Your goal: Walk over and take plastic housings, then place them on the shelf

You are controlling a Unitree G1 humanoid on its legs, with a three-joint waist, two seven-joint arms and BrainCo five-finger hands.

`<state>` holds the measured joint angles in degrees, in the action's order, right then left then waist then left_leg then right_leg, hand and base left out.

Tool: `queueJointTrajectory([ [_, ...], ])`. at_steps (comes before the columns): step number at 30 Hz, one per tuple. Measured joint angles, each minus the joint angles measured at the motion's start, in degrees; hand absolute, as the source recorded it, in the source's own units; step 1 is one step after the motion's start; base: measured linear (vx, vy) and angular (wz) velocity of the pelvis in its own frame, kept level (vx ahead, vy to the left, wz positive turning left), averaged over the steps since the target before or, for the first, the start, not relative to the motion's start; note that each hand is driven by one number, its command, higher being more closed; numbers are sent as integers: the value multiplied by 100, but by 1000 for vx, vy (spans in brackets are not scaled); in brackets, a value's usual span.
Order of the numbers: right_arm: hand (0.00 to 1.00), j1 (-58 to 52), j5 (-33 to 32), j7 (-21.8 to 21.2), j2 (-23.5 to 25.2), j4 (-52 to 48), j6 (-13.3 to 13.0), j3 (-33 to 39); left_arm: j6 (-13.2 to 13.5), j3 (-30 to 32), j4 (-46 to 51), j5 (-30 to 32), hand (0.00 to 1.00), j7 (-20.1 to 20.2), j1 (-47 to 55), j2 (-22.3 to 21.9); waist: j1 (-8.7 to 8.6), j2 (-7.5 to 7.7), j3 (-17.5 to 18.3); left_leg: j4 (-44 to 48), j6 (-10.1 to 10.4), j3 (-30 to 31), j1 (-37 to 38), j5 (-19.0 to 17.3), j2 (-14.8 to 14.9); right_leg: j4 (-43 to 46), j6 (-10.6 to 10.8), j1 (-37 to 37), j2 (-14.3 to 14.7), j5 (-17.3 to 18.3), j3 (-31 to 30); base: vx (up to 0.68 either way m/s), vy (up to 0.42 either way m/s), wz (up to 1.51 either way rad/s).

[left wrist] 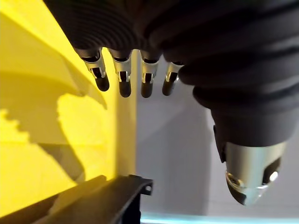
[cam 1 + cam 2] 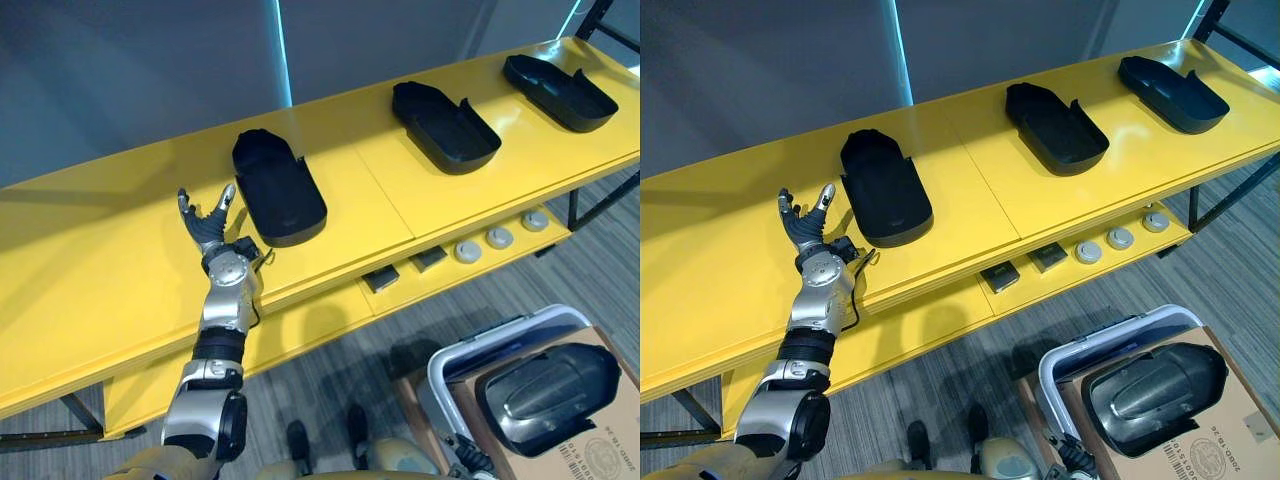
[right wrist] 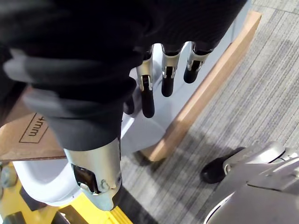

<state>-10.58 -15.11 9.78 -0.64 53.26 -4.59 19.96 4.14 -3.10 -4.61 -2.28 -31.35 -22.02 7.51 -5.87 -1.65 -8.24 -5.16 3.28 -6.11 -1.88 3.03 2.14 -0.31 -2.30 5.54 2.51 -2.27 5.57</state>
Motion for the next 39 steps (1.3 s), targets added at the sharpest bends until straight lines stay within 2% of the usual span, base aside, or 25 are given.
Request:
queueJointTrajectory([
  [1,0,-4,1,-8,-26,68,-2,24,54,-339,454,351,0,161,289,-6,47,-13,-2,7,-3,8,0,-4,-7,0,4,-5,-8,3,1,5,43,7],
  [2,0,-2,0,-12,-46,114,-5,25,95,-506,689,535,100,270,475,-5,52,-25,-3,11,-5,26,-1,-5,-13,1,13,-11,-16,9,16,-1,36,6],
  [7,0,-3,0,-131,-87,200,-9,48,281,-1048,1106,1057,100,856,1295,170,47,-66,4,27,-17,39,2,-14,-27,5,33,-22,-31,19,30,-10,30,2],
  [9,0,-2,2,-199,-93,206,-9,47,320,-1115,1105,1289,100,1164,1540,245,51,-66,4,26,-17,42,0,-14,-25,-5,62,-22,-30,37,36,0,0,0],
  [13,0,2,8,-248,-104,214,-9,42,386,-1254,1064,1439,100,1500,1696,332,50,-73,9,26,-10,61,-39,-18,-24,-91,95,-27,-29,6,54,0,0,0],
  [16,0,6,59,-251,-118,216,-5,42,404,-1444,582,1428,100,1654,1620,326,36,-95,36,22,-16,62,-52,-12,-29,-151,119,-41,-30,-28,53,0,0,0],
  [18,0,9,133,-250,-149,220,0,42,373,-1599,-92,1421,100,1740,1418,226,29,-143,74,15,-18,68,-68,-11,-44,-193,126,-42,-38,-59,55,30,34,0],
  [24,0,14,180,-237,-158,222,4,43,273,-1734,-883,1427,100,1635,771,100,-15,-150,80,10,-18,76,-71,-11,-58,-207,128,-42,-48,-91,62,4,5,0],
  [29,0,48,217,-222,-160,240,4,48,223,-1713,-1430,1464,100,1376,211,80,-178,-147,78,-5,-18,34,-103,-11,-86,-338,202,-50,-65,-164,18,4,35,-5],
  [32,0,180,221,-217,-156,357,5,94,146,-1659,-1673,1546,100,1297,-71,92,-275,-139,72,-7,-18,-56,-140,-11,-103,-420,164,-15,-71,-248,-88,-9,38,-14],
  [39,0,185,221,-213,-153,379,5,188,107,-1606,-2163,1580,100,1115,-507,71,-303,-104,49,-16,-11,-170,-150,-17,-102,-525,204,-8,-70,-289,-186,-2,25,-9],
])
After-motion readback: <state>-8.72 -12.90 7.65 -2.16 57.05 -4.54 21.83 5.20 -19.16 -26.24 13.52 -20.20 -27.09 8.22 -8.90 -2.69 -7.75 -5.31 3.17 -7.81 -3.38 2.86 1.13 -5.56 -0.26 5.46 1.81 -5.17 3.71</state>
